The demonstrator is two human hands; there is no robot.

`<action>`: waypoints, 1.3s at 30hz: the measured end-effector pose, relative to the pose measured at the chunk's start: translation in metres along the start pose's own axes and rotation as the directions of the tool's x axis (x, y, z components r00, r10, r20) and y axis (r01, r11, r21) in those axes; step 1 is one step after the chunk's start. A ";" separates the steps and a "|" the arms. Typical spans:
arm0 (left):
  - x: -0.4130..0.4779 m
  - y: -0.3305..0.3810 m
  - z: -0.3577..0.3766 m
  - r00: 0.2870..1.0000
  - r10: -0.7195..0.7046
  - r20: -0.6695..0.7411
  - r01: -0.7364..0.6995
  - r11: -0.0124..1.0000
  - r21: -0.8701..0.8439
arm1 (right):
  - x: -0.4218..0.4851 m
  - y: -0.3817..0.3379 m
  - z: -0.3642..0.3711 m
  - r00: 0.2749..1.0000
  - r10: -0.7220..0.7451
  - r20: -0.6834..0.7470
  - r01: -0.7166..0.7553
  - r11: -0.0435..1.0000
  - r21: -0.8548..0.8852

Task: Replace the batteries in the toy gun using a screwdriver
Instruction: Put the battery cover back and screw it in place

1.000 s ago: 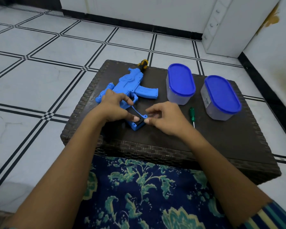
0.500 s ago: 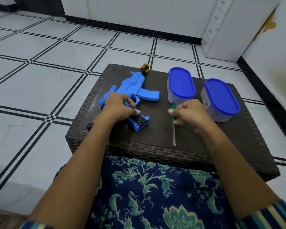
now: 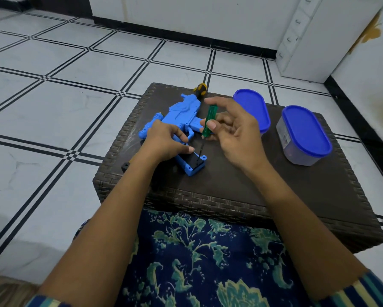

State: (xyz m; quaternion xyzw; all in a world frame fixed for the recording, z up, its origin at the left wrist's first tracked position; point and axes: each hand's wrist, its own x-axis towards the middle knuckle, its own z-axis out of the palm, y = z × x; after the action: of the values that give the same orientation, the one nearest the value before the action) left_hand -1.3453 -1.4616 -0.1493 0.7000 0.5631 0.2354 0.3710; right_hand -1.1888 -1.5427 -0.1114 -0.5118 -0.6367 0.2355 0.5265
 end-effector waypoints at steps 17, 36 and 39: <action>0.002 -0.003 0.001 1.000 0.026 0.013 -0.026 1.000 -0.008 | 0.013 -0.008 0.019 0.941 -0.339 0.009 0.311 0.852 -0.420; 0.001 0.000 -0.001 1.000 0.012 0.015 -0.012 1.000 0.016 | 0.017 -0.013 -0.001 0.987 0.009 0.158 0.014 0.989 -0.146; 0.001 0.000 0.000 1.000 0.010 0.021 -0.010 1.000 0.021 | 0.015 -0.016 -0.008 0.993 -0.025 0.113 0.051 0.970 -0.239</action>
State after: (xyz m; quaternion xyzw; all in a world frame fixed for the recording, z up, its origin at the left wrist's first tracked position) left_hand -1.3457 -1.4606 -0.1494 0.7091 0.5581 0.2238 0.3681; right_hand -1.1871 -1.5371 -0.0890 -0.5459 -0.6982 0.1739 0.4292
